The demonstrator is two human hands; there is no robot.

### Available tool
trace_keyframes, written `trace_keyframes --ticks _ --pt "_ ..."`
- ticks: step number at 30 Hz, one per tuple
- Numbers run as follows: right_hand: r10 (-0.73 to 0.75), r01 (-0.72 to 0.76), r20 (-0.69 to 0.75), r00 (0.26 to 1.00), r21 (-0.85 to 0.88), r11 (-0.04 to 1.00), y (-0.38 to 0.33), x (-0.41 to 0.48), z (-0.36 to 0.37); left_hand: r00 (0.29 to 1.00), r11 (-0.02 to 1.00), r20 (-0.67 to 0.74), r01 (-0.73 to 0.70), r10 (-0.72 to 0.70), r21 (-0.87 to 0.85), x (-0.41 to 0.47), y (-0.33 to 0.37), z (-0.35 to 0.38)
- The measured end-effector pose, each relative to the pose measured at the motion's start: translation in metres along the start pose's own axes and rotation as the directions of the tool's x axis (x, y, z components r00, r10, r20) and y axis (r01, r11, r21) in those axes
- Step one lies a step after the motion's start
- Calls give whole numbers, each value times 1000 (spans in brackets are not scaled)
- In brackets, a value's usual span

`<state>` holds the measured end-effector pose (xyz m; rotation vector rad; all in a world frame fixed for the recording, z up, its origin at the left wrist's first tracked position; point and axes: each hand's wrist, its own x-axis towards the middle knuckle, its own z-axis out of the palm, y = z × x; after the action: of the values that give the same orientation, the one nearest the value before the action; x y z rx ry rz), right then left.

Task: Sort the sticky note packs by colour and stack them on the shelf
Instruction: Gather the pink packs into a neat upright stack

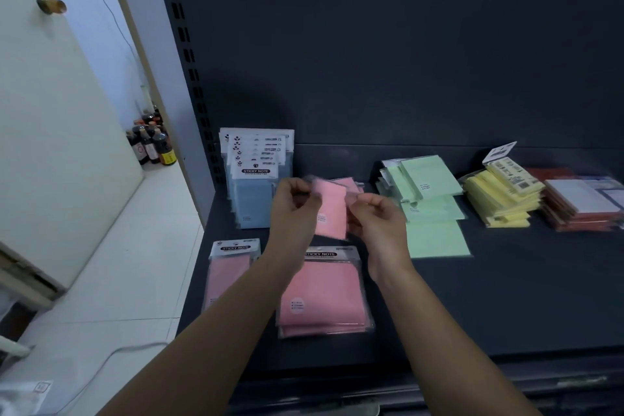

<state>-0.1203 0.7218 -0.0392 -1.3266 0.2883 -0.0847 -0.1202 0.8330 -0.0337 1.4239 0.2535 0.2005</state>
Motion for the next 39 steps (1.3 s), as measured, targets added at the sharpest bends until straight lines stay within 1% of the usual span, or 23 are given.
trace_keyframes --ticks 2,4,7,9,11,13,15,17,19,20,21,23,25,26,27,28,29,31,32,34,36,38,39 --pt "-47 48 37 998 -29 998 -1 -3 7 999 1000 35 25 -24 -14 0 1 -14" --pt "-74 78 94 993 -46 996 -1 -8 14 999 1000 52 9 -9 -7 -5 0 -29" --pt "-36 46 221 975 -43 998 4 -17 25 997 994 11 -83 82 76 -15 -4 -49" --pt "3 19 281 960 -75 997 9 -23 36 992 984 -13 -124 127 131 -19 -5 -66" --pt "30 18 323 946 -147 989 14 -29 47 987 962 -51 -136 152 236 -20 -4 -84" --pt "36 49 354 935 -229 972 21 -34 56 984 943 -95 -111 148 314 -23 -5 -99" --pt "44 89 391 919 -315 945 26 -39 65 985 948 -122 -79 122 308 -27 -6 -112" --pt "76 119 441 894 -399 909 31 -44 74 982 943 -137 -82 132 322 -30 -7 -124" --pt "94 166 474 876 -478 863 35 -49 80 978 939 -154 -81 139 335 -31 -9 -134" --pt "81 213 484 872 -523 825 37 -51 83 978 940 -162 -72 132 333 -32 -10 -138" --pt "53 280 496 867 -572 771 39 -53 84 978 939 -164 -64 125 337 -33 -12 -141" --pt "-16 416 523 852 -659 627 41 -57 87 982 924 -150 -46 111 380 -34 -15 -145" --pt "-87 502 536 840 -704 503 39 -59 89 982 910 -155 -34 107 413 -33 -15 -147" --pt "-118 530 542 832 -714 457 38 -60 89 979 903 -172 -29 113 429 -32 -14 -148" --pt "-140 553 553 822 -713 431 36 -59 89 974 895 -190 -30 127 446 -30 -12 -147" --pt "-148 561 559 816 -702 440 34 -58 89 968 886 -200 -43 151 461 -29 -10 -145" --pt "-143 545 553 821 -684 485 32 -56 88 962 879 -199 -73 187 471 -28 -8 -143" --pt "-141 476 503 853 -636 608 24 -49 85 945 863 -178 -161 275 478 -26 -1 -135" --pt "-166 446 457 874 -618 647 20 -44 81 938 857 -162 -199 308 475 -24 2 -131" --pt "-232 405 346 909 -606 685 13 -31 69 942 856 -100 -242 320 456 -18 7 -116" --pt "-259 350 235 937 -644 680 7 -17 53 968 862 1 -225 252 454 -11 8 -97" --pt "-241 279 158 958 -720 636 6 -5 38 986 874 128 -153 105 461 -6 6 -74" --pt "-218 247 139 966 -751 613 6 0 32 982 889 186 -96 13 447 -3 5 -63"
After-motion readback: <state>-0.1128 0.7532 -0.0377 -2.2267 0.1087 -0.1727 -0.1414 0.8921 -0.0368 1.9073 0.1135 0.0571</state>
